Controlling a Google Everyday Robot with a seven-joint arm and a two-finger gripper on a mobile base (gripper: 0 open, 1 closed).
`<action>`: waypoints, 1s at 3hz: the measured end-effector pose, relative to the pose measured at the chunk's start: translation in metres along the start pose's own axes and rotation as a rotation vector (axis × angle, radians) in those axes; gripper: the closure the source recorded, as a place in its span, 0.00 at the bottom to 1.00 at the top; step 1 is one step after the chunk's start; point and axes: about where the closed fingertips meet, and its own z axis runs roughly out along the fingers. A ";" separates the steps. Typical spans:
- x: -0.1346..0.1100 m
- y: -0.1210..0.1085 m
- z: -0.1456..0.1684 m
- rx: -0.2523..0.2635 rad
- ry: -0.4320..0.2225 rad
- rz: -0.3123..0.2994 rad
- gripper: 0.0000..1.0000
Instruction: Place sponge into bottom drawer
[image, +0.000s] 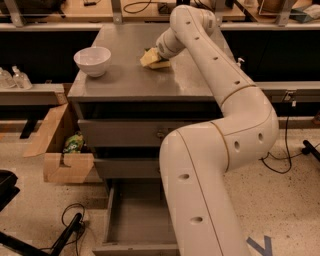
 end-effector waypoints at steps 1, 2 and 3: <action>-0.001 0.000 -0.001 0.000 0.000 0.000 1.00; -0.001 0.000 -0.001 0.000 0.000 0.000 1.00; -0.001 0.000 -0.001 0.000 0.000 0.000 1.00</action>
Offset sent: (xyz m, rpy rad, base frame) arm -0.1229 -0.1125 0.1065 0.0220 -0.2620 0.0635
